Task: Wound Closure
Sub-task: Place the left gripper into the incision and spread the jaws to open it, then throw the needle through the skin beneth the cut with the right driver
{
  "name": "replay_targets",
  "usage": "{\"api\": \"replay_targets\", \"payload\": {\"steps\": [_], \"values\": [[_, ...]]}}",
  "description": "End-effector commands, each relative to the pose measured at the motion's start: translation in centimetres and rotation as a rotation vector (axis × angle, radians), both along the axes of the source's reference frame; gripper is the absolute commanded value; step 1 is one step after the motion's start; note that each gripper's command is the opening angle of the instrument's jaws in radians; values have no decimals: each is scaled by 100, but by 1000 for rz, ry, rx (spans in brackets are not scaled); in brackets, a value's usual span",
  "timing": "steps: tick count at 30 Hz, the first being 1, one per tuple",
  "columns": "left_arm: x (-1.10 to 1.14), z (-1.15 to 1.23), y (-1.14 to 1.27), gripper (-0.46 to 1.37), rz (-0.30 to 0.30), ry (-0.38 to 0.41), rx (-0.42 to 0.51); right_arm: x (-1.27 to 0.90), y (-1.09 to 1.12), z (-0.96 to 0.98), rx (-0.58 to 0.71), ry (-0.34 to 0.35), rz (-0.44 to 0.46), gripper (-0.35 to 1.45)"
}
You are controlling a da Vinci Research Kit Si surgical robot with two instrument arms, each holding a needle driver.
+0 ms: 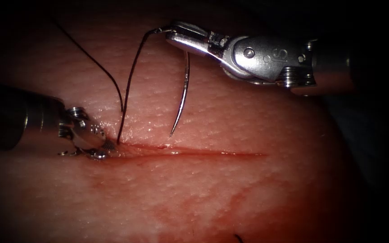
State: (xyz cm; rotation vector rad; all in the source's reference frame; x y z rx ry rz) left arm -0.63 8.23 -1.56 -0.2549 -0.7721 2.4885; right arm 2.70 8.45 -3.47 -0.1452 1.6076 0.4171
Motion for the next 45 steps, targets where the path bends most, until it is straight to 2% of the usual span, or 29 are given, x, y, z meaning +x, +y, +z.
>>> {"api": "replay_targets", "payload": {"steps": [1,4,6,11,23,26,37,45], "values": [[1,-3,2,97,-6,-4,-12,1,-1,0,0,-3,3,-35],[-1,-9,6,119,-18,-9,-52,3,-3,1,0,-7,3,-35],[-3,-13,9,125,-21,-12,-66,6,-4,1,-1,-7,4,-35],[-5,-20,10,126,-22,-14,-73,13,-9,2,-5,-11,8,-35],[-4,-21,8,127,-26,-32,-73,51,-29,15,-36,7,3,-35],[-4,-21,8,126,-36,-53,-68,56,-33,15,-92,-4,-4,-35],[-4,-21,7,126,-37,-52,-68,81,-48,29,-229,-26,-39,-35],[-4,-22,6,125,-42,-63,-66,84,-58,28,-250,-28,-47,-35]]}}
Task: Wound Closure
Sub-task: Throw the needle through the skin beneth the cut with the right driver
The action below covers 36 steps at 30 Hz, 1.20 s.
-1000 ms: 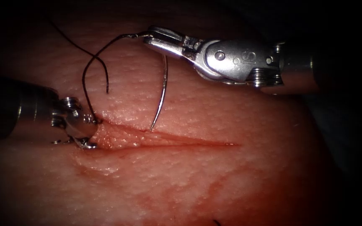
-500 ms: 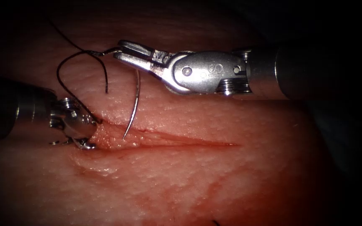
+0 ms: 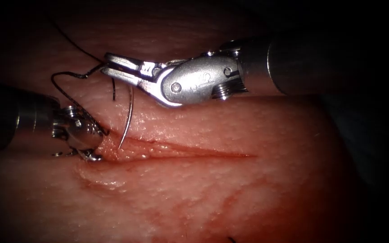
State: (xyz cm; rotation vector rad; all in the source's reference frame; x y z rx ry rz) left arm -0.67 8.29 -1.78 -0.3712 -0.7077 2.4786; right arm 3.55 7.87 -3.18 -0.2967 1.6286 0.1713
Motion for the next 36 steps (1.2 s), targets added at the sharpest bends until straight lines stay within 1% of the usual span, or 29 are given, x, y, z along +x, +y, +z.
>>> {"api": "replay_targets", "payload": {"steps": [1,8,19,22,25,31,36], "values": [[0,0,0,125,-2,-4,-1,0,-3,0,-13,-3,4,-35],[3,-5,1,124,-1,-6,0,0,-23,10,-46,-9,-17,-35],[4,-10,3,124,-4,-14,-9,8,-43,20,-53,-41,12,-35],[6,-18,7,125,-13,-18,-19,12,-49,25,-27,-45,27,-35],[8,-31,11,124,-27,-21,-35,12,-50,26,7,-37,36,-35],[12,-56,19,121,-54,-21,-66,8,-51,28,86,-25,63,-35],[14,-70,20,121,-68,-19,-76,7,-52,31,111,-20,80,-35]]}}
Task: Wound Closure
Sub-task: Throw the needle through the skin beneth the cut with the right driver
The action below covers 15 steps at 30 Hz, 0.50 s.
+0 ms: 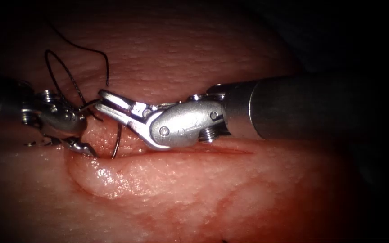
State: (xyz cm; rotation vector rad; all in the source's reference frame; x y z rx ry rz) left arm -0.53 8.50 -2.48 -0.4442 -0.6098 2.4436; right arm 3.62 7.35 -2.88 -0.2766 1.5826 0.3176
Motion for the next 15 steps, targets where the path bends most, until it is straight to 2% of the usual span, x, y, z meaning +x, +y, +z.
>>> {"api": "replay_targets", "payload": {"steps": [1,10,15], "values": [[0,-2,-1,121,-3,6,-7,1,-1,1,5,1,1,-35],[6,-30,-5,107,-26,12,-12,3,5,2,7,-4,11,-35],[7,-40,-12,81,-36,15,-15,0,8,4,14,-4,16,-35]]}}
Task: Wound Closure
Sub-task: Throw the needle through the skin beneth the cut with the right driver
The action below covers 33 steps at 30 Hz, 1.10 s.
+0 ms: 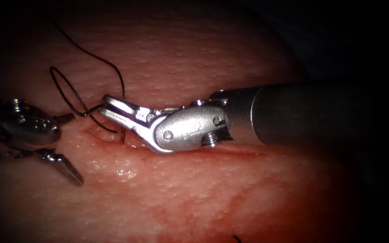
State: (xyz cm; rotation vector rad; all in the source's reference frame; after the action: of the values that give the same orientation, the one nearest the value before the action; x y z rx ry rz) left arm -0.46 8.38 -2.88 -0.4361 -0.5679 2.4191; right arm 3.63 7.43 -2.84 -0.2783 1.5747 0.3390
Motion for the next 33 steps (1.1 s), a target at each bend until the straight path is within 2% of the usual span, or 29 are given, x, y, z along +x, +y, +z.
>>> {"api": "replay_targets", "payload": {"steps": [1,9,14,23,33], "values": [[0,-1,-3,74,-3,-1,4,-1,1,0,1,-1,2,-35],[-9,-8,-16,39,-30,10,-2,-6,13,2,28,-5,28,-35],[-20,-15,-27,12,-29,11,-22,-10,23,4,83,17,52,-35],[-28,-25,-46,0,-32,-9,-35,-12,30,8,263,72,116,-35],[-25,-18,-57,-7,-38,-6,-48,-16,38,12,311,86,141,-35]]}}
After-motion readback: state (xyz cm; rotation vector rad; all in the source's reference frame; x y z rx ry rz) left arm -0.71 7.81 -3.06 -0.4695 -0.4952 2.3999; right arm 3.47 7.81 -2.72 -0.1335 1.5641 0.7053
